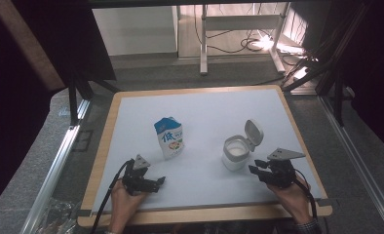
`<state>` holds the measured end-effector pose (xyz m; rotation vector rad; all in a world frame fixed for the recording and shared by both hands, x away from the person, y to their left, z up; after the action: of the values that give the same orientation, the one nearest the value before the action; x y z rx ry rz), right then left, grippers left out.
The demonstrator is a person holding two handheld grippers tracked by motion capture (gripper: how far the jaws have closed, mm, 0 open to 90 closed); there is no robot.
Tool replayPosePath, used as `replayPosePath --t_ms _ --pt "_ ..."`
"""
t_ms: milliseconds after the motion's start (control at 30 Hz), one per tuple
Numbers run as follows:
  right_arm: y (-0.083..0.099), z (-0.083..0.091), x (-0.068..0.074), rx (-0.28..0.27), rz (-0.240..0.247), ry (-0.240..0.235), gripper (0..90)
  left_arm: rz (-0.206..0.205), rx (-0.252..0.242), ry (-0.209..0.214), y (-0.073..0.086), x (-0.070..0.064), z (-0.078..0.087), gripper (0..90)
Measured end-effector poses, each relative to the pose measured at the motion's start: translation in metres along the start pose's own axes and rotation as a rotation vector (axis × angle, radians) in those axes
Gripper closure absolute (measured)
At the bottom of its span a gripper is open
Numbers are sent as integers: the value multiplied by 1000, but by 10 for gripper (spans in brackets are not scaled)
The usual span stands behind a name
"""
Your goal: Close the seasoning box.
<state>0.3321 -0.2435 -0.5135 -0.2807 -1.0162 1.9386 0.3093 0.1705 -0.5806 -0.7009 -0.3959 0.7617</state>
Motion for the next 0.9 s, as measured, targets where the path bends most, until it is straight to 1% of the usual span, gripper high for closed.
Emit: replayPosePath --t_ms 67,233,333,567,633,867,900 --pt "-1 0 -3 8 -18 -14 676 -2 1 -2 0 0 0 69" --pt "-5 0 -10 15 -26 1 778 -3 0 -4 0 0 0 70" --pt "-9 3 -14 9 -40 4 817 -2 -1 -4 0 0 0 70" --pt "-23 11 -23 -22 -52 18 864 -2 -1 -5 0 -1 0 71" --pt "-29 13 -27 -33 -50 23 875 -2 -1 -5 0 -1 0 71" --pt "-46 14 -33 -67 -50 26 887 -2 -1 -5 0 -1 0 71" --pt "-49 14 -35 -74 -54 21 890 -3 -1 -5 0 -1 0 71"
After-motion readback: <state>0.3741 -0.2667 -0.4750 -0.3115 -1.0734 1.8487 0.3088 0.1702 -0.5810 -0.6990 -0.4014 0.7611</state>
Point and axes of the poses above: each handheld gripper's, and its own axes: z roughly backward along the jaws, y roughly out of its underside, x roughly to its left, the point moved 4 cm from there along -z, roughly forward along the jaws, and after that the axes turned 11 degrees about -z, right-handed, at the moved point
